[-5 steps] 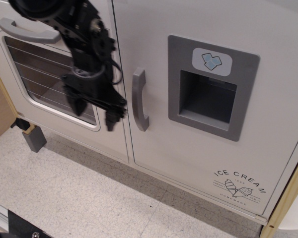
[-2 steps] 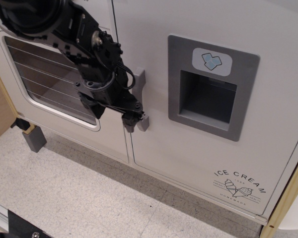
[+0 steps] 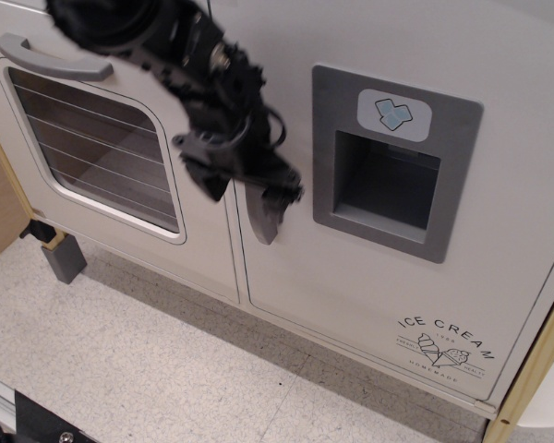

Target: Open fridge

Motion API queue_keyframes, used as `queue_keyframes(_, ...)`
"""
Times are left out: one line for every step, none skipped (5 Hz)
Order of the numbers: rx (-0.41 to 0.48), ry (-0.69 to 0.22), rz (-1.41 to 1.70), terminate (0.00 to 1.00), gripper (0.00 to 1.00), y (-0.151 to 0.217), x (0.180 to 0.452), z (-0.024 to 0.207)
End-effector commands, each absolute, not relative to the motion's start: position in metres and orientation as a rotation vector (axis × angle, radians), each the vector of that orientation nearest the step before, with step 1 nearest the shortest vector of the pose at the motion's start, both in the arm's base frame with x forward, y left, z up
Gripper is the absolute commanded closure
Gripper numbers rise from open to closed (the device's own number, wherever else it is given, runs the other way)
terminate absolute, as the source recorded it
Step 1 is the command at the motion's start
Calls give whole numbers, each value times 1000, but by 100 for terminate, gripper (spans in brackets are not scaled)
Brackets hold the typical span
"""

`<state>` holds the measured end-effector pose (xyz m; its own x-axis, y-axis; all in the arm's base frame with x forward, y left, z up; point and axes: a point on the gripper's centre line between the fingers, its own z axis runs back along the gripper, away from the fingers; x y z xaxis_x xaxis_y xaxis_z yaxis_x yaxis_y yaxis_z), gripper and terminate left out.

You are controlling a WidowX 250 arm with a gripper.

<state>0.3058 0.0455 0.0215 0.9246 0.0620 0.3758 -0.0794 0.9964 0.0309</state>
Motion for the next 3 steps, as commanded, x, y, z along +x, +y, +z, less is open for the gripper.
queue_keyframes(52, -437, 40, 0, 0, 51, 336, 37)
queue_keyframes(49, -431, 35, 0, 100, 52, 335, 36)
queue_keyframes(41, -431, 28, 0, 100, 53, 328, 34)
